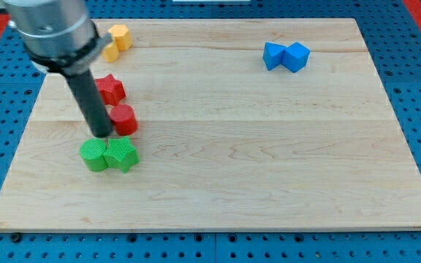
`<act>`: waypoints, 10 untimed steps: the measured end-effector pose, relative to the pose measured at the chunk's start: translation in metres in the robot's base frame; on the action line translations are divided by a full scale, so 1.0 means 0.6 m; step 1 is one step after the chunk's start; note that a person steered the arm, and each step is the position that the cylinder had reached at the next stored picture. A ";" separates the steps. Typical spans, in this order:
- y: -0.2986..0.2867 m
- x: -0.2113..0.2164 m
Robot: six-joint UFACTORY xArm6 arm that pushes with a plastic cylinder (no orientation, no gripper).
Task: Move the red star to the bottom right of the yellow heart
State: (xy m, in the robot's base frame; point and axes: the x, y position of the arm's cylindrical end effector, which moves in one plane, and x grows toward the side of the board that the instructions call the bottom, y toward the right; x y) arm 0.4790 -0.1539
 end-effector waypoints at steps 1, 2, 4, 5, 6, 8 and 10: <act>0.015 0.010; 0.041 -0.004; 0.065 -0.059; 0.065 -0.088; 0.003 -0.075; -0.051 -0.180; -0.143 -0.233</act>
